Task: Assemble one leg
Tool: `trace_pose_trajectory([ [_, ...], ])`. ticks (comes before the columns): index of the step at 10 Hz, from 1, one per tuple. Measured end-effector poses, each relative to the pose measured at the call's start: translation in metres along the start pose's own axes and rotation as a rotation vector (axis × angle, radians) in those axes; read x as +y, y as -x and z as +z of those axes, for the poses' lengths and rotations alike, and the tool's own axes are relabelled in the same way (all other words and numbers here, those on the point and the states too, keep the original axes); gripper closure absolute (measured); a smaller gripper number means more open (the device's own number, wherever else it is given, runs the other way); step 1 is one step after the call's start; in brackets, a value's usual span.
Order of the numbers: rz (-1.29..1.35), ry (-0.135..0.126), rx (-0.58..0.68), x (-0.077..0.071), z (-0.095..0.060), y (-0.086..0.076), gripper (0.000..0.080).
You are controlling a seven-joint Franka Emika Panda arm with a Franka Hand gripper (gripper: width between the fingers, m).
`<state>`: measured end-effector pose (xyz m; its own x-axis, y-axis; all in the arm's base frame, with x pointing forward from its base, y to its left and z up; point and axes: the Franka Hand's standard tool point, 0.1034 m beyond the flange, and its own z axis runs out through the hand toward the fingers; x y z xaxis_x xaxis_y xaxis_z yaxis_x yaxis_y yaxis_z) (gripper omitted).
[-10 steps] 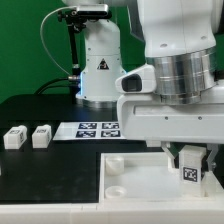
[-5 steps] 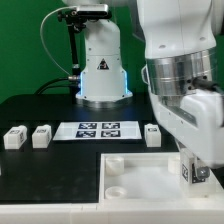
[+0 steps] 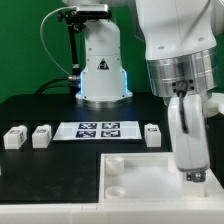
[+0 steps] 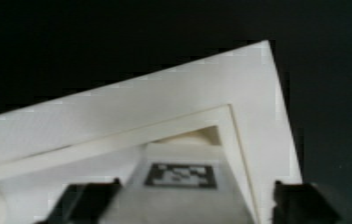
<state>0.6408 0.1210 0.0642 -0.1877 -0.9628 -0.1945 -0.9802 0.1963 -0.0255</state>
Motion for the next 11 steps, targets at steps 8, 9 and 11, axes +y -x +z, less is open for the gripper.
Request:
trace_pose_trajectory([
  [8,-1.179,0.041,0.029,0.003,-0.004,-0.002,0.0151],
  [9,-1.330,0.052,0.054,0.000,-0.008,0.000,0.0151],
  [11,-1.381,0.059,0.064,0.001,-0.007,0.000,0.0151],
])
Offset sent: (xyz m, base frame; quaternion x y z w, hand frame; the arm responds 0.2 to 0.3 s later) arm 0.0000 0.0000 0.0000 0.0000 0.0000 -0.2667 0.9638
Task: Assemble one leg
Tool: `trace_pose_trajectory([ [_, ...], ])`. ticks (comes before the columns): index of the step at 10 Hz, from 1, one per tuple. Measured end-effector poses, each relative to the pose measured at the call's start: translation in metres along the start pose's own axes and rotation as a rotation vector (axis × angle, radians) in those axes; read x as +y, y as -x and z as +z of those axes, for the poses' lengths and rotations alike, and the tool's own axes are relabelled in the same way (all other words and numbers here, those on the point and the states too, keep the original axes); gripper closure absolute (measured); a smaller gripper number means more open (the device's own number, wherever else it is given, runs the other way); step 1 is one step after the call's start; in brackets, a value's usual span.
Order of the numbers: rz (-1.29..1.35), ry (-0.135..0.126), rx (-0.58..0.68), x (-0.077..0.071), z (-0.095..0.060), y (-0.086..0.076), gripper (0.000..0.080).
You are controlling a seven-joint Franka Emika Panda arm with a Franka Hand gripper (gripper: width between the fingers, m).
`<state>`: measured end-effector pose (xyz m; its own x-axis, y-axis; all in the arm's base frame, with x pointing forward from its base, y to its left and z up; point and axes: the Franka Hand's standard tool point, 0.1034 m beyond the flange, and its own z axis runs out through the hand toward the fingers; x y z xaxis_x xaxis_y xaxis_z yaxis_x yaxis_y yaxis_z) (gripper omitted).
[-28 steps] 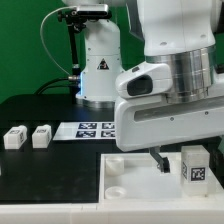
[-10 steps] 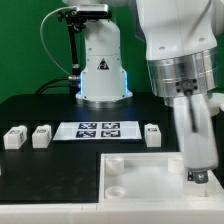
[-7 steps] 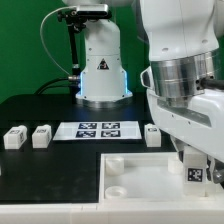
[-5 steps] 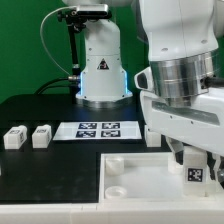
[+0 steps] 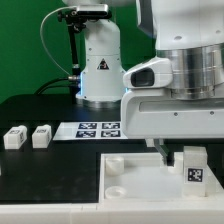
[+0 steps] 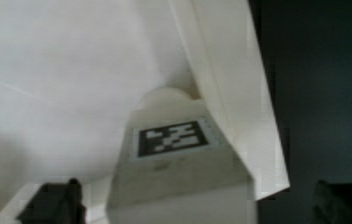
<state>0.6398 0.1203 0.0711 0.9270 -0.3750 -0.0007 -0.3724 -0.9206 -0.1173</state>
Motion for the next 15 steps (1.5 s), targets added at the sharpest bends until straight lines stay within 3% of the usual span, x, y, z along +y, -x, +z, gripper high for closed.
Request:
trace_pose_trajectory([
  [3,0.150,-0.002,-0.005,0.0019,0.0013,0.0005,0.0502],
  [5,0.326,-0.002,-0.005,0.0023,0.0012,-0.0002,0.0502],
  [7,0.683,0.004,-0.020,0.0035,-0.0030,-0.0045,0.0502],
  [9,1.084,-0.019,-0.057,0.0037,-0.0012,-0.0046,0.0502],
  [14,1.548,0.001,-0.057,-0.0004,0.0030,0.0000,0.0503],
  [15,1.543,0.004,-0.046,0.0001,0.0027,-0.0003,0.0503],
])
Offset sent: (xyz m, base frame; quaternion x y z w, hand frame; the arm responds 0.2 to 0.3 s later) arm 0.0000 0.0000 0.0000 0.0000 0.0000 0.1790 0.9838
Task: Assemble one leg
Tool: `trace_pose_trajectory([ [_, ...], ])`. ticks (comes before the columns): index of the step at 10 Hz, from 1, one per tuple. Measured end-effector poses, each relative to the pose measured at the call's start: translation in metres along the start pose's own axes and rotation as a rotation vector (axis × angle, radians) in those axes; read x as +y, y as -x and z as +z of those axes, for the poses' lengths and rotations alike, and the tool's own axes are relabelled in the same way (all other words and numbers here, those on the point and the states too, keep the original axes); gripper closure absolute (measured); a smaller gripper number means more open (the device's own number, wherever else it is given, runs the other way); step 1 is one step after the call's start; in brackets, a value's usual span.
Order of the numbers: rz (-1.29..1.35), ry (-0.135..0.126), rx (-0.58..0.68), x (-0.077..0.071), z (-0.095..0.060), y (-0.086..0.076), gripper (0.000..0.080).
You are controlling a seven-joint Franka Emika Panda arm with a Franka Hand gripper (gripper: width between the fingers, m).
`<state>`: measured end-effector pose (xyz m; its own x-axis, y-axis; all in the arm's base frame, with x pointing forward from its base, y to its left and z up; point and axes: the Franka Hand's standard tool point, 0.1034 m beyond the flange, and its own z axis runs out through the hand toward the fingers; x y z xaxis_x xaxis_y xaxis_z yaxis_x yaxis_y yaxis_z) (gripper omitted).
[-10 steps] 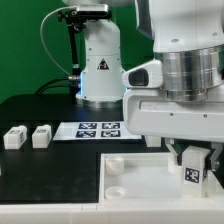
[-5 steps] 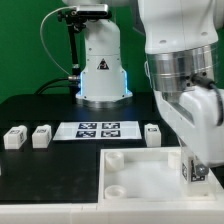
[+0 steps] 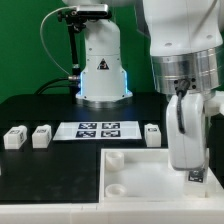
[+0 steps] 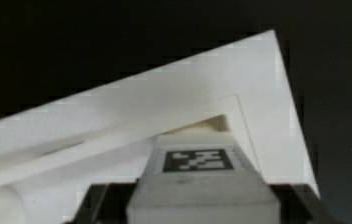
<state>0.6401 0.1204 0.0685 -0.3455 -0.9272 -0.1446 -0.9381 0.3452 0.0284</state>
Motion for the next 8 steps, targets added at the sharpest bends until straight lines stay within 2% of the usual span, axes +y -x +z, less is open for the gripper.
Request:
trace_pose_trajectory([
  [1,-0.017,0.001,0.000,0.001,0.001,0.000,0.0427],
  [2,-0.017,0.001,-0.001,0.001,0.001,0.001,0.0427],
  [4,-0.020,0.002,-0.001,0.001,0.001,0.002,0.0180],
  [5,-0.030,-0.001,-0.005,0.005,-0.002,0.009,0.0159],
  [7,-0.044,-0.017,-0.029,0.013,-0.024,0.025,0.0151],
  [8,-0.049,-0.017,-0.033,0.015,-0.029,0.028,0.0151],
])
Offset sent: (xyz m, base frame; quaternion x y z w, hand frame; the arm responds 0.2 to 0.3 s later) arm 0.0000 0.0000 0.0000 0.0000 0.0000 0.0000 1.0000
